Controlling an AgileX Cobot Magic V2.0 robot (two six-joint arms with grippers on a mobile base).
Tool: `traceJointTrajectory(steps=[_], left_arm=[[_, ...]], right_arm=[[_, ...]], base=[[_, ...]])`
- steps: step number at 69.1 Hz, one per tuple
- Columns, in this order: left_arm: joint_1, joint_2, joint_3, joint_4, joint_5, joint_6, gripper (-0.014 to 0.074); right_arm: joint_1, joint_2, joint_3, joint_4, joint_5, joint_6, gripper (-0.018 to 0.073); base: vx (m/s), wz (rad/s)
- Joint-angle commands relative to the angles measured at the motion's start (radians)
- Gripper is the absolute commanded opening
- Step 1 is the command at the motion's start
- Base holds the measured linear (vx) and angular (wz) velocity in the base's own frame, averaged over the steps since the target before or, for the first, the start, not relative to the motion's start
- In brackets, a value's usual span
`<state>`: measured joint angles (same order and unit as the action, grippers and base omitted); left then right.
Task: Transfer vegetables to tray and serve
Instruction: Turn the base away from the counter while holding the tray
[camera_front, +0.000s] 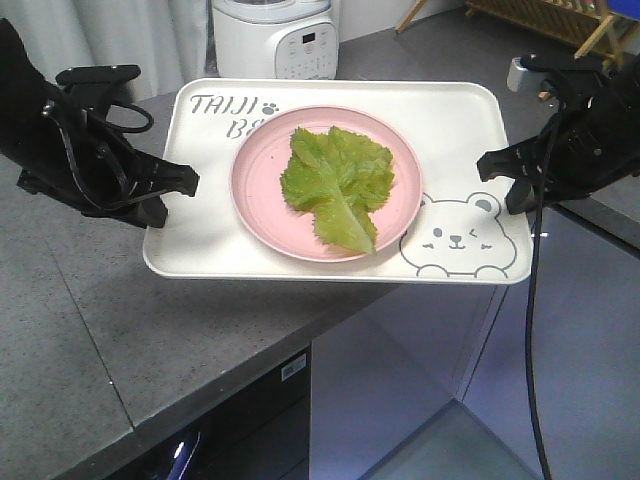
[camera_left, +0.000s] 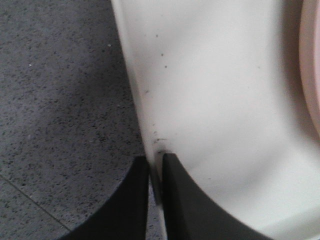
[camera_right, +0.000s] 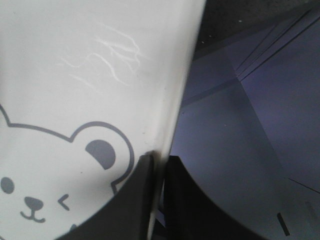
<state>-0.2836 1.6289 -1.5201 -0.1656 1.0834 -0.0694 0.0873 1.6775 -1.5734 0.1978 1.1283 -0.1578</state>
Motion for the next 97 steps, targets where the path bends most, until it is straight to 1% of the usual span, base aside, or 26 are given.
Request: traceJointTrajectory(steps=[1, 97], left_arm=[[-0.022, -0.051, -0.031, -0.093, -0.071, 0.024, -0.0006], [-0.022, -0.051, -0.031, -0.093, -0.071, 0.024, -0.0006]], right_arm=[[0.011, -0.052, -0.025, 0.074, -0.037, -0.026, -0.0006], [0.011, -0.052, -0.025, 0.074, -0.036, -0.026, -0.0006]], base=[[-0.01, -0.23], [-0.02, -0.29]])
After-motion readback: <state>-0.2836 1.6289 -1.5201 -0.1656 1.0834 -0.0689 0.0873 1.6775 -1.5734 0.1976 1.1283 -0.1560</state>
